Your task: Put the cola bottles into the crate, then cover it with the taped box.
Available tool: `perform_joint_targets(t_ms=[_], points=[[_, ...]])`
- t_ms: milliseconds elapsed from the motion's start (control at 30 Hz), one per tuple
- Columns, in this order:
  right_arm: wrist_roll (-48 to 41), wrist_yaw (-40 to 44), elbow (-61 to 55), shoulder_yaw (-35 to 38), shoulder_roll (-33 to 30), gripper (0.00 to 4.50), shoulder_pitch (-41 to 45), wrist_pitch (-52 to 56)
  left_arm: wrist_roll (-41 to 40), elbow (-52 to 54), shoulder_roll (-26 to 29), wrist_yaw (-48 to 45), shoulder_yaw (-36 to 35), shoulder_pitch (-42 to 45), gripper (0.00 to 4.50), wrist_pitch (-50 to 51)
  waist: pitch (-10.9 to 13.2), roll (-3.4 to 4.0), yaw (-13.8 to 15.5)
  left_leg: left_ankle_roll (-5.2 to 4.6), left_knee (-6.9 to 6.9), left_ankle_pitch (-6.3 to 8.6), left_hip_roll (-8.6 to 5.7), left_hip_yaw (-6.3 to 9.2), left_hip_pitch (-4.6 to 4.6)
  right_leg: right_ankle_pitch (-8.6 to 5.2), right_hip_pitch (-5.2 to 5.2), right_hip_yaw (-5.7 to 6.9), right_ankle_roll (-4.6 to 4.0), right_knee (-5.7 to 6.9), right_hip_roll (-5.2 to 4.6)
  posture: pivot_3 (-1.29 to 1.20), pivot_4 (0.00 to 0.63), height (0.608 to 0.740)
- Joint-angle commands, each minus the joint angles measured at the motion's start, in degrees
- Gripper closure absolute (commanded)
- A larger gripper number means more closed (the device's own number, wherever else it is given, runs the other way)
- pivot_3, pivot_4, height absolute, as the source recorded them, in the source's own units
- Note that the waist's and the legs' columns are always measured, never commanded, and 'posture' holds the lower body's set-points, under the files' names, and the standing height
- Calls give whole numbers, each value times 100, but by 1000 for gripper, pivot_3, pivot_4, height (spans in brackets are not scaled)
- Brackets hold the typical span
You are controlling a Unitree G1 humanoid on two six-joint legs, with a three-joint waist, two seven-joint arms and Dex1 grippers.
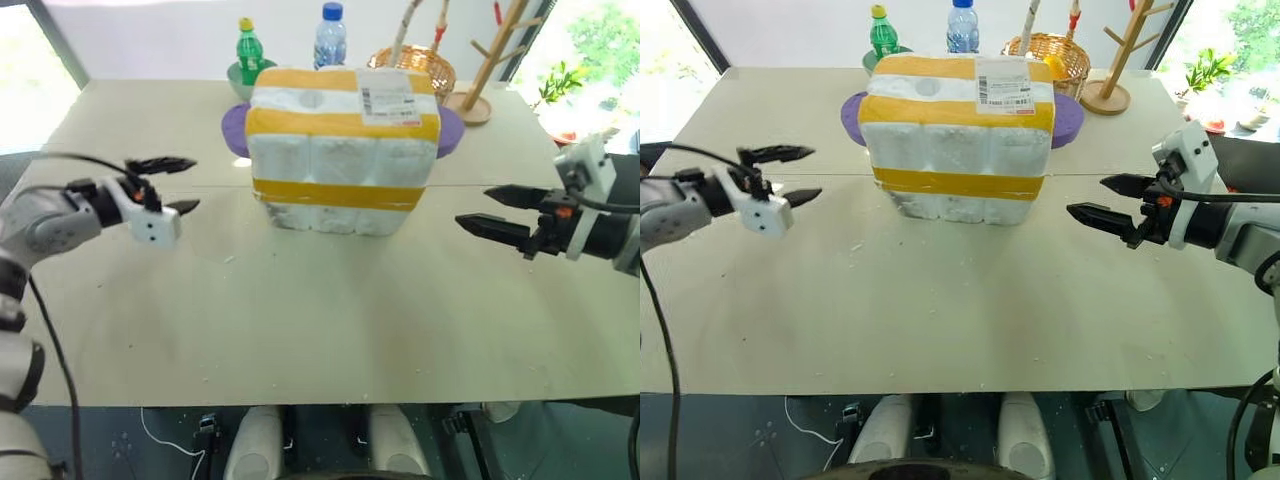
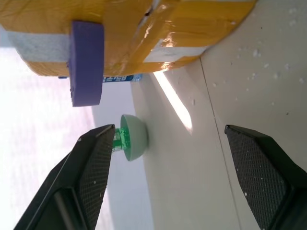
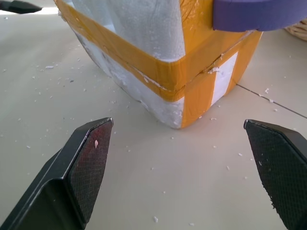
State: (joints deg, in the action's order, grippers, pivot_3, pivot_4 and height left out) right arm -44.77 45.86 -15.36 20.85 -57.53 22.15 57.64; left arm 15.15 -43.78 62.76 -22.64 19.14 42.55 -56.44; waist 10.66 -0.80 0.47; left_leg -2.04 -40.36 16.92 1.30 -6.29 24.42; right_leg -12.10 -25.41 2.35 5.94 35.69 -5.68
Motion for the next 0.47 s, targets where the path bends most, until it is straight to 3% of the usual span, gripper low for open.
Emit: perform_joint_targets(t_ms=[33,100,200,300,467], points=[[144,179,186,77,-225,0,143,-258,-3645,1886,320,-2182,-1105,-938,675,3469,1,1,-11,0,-4,0,0,2,0,0,0,-1,0,1,-2,0,150,740],[215,318,365,-91,-274,0,355,-351,-5564,2846,565,-2985,-1771,-1274,675,6102,2,1,-13,0,-23,0,2,11,2,-1,1,-2,-2,24,-1,0,150,740],[307,550,615,-371,-310,0,713,-480,-6939,3319,954,-3738,-2424,-1245,675,8337,5,1,-40,-6,-57,4,11,15,4,-3,2,-1,-1,30,9,0,150,740],[368,823,855,-625,-297,0,1061,-561,-7169,3488,1346,-4622,-2769,-1373,675,9181,1,10,-84,-30,-58,19,9,15,-5,-5,9,-1,0,33,12,0,150,740],[521,1189,1174,-1000,-263,0,1480,-703,-6744,3475,1612,-5371,-2913,-1312,675,9512,2,13,-116,-16,-56,11,8,11,-5,-12,6,-1,-2,38,16,0,150,740]])
